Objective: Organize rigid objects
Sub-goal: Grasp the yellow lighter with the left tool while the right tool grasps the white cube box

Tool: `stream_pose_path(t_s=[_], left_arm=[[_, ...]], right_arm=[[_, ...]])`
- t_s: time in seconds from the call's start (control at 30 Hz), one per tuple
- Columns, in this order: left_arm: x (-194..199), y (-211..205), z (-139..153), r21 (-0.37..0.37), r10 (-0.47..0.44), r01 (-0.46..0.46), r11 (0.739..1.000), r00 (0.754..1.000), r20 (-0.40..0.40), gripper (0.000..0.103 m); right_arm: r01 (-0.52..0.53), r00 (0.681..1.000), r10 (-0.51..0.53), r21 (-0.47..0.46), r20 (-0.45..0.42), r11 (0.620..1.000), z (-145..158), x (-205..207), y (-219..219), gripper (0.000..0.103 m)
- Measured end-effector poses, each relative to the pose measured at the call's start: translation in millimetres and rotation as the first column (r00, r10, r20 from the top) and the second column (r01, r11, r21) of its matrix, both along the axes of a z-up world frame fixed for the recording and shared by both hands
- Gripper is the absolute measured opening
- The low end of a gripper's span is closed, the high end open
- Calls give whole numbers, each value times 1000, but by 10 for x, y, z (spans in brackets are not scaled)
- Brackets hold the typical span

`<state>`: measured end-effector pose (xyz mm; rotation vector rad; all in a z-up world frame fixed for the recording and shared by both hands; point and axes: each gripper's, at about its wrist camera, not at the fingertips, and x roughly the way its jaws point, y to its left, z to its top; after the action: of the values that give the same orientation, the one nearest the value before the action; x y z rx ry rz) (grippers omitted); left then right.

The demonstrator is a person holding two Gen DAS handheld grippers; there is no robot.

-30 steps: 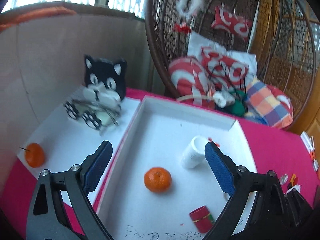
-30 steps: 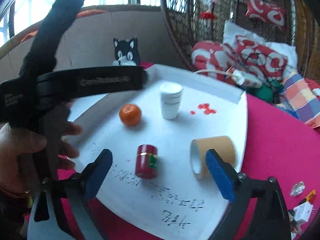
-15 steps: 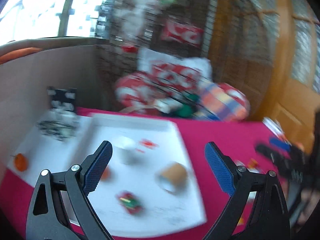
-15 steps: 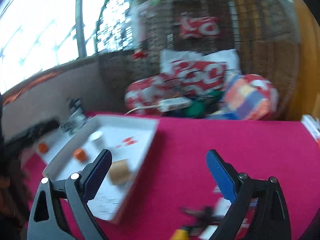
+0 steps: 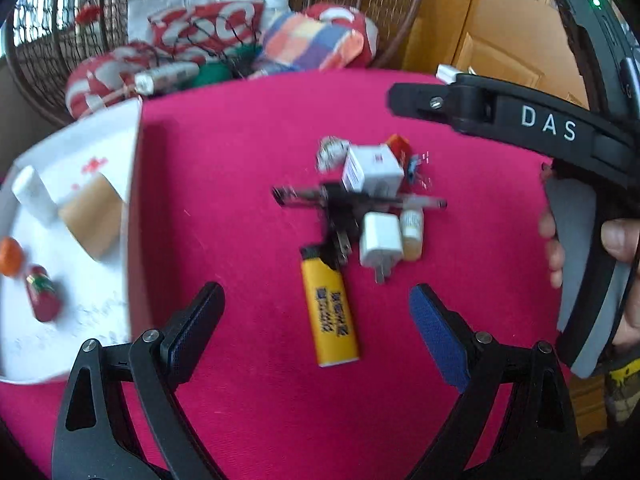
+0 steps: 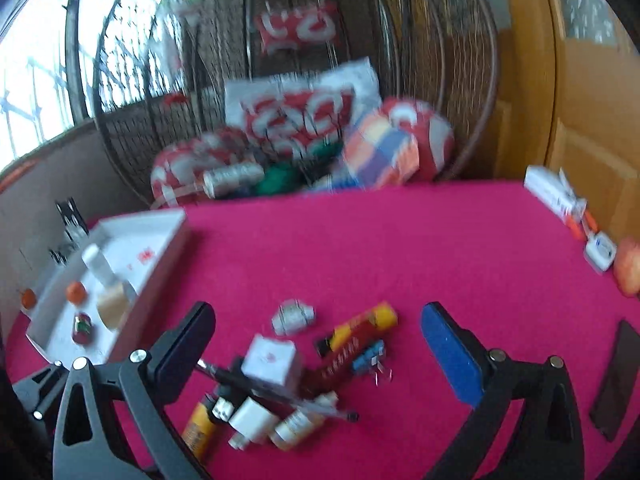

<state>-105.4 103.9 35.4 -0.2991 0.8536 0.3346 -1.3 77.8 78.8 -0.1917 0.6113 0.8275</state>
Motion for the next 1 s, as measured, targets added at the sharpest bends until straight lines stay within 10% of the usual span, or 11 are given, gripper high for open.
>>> stream_pose_path(t_s=[0.47,0.57,1.0], left_arm=[[61,-31,-265,43,17,-14,999,998,-58,64],[49,-127,-256,92,-19,24,995,998,-52,25],[-235,-157,144,154,20,-35,988,995,102,23]], right_arm=[[-80,996,72,-142,-59,987,-427,-64,392,40],[-84,996,77,-148,-56,985,-439,-65,379,38],[-65,998,65,60,-2,996,103,-69,-68,31]])
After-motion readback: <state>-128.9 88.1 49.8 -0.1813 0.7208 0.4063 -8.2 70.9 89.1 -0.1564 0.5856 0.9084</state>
